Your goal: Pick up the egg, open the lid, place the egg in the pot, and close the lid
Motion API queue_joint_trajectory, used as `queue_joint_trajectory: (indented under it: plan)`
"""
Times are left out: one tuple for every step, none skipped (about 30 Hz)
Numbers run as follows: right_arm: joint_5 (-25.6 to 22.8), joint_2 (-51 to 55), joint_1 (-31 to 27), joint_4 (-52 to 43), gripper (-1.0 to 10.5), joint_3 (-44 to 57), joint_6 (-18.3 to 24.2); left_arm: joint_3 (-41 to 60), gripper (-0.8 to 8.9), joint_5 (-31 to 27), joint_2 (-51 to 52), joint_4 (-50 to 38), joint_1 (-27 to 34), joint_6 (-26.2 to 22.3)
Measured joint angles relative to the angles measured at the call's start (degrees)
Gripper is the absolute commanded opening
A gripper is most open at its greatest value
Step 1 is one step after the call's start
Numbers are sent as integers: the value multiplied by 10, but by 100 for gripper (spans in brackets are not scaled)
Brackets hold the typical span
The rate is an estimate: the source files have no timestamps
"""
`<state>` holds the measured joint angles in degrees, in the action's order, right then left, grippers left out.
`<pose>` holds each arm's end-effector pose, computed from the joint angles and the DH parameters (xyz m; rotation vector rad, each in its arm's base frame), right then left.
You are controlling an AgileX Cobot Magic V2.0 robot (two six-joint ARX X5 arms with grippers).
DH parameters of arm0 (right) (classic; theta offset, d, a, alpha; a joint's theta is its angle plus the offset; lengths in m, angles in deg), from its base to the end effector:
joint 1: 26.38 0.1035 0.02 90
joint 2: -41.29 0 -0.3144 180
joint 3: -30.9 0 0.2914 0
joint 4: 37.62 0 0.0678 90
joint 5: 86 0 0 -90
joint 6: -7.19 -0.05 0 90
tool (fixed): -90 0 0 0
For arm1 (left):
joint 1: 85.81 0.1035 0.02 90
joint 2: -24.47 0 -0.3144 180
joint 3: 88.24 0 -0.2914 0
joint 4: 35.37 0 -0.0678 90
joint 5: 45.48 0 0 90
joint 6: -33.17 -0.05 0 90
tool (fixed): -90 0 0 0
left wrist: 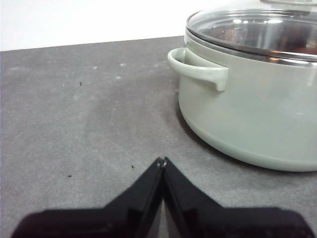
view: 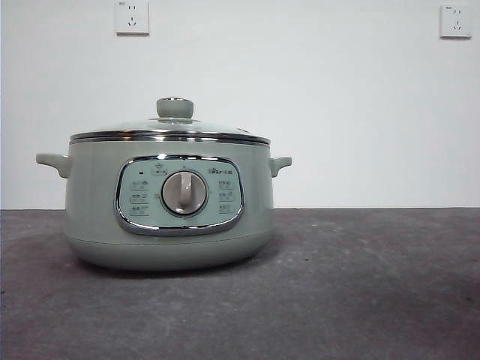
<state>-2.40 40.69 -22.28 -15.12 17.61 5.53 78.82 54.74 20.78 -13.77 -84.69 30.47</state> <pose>0.1058 0.0020 0.1508 0.0132 0.1699 -0.0425 0.1083 -0.0068 0.1455 0.0255 0.2109 -0.1632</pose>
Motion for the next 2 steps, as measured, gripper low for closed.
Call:
queue_joint_trajectory:
  plan:
    - [0,0,0,0,1,0,0,0,-3,0,0,0,0,0]
    - [0,0,0,0,1,0,0,0,-4,0,0,0,0,0]
